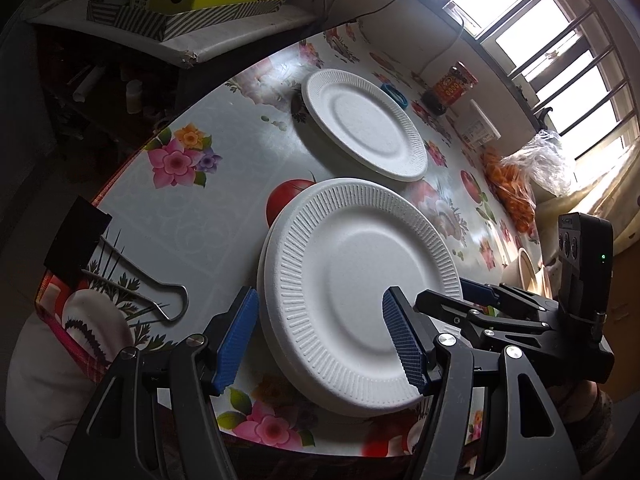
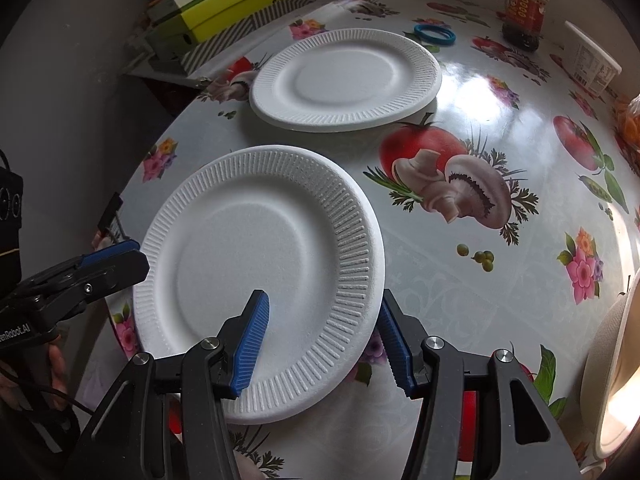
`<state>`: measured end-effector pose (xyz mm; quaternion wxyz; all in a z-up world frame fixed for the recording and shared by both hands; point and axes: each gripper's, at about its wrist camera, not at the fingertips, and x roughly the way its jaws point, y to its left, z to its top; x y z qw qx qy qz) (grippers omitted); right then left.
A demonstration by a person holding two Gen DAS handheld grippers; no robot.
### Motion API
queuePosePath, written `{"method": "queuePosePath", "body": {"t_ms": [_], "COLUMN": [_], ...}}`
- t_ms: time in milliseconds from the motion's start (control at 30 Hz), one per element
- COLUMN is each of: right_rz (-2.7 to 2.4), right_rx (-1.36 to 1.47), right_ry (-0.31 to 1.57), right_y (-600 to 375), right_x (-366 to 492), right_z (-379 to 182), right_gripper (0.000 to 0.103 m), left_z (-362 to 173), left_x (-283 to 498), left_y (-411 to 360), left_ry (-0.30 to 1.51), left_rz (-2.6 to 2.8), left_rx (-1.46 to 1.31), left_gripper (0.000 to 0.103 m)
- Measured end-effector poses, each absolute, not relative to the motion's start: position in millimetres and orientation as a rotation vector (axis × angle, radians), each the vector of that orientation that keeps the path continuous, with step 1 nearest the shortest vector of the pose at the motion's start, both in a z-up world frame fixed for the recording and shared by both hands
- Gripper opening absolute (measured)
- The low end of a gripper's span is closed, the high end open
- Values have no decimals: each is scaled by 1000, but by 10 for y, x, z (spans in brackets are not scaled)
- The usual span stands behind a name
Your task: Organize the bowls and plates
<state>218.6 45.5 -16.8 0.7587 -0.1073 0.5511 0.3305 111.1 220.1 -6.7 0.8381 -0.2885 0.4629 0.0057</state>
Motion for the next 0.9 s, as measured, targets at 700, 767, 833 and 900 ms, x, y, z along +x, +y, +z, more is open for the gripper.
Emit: {"method": "queuePosePath", "body": {"t_ms": [700,767,833,900], "right_rz": [714,719,730,735], "right_rx": [-217,-198,-179,-174], "right_ry": [1181,1169,1154,1125], "right_y": [282,235,191,164], "right_x": [2396,2433,2464,2488], "right_z": [-64,-8,53,116], "right_gripper": [56,56,56,56], "left_z": [227,282,318,345], "left_x": [1189,1215,1238,1280], "left_y": [2312,2270,2246,2234], "left_ry": [927,907,891,882], "left_rz": [160,190,203,214], "left_rx": [-359,-283,-242,-209], "left_gripper": [65,65,65,65]}}
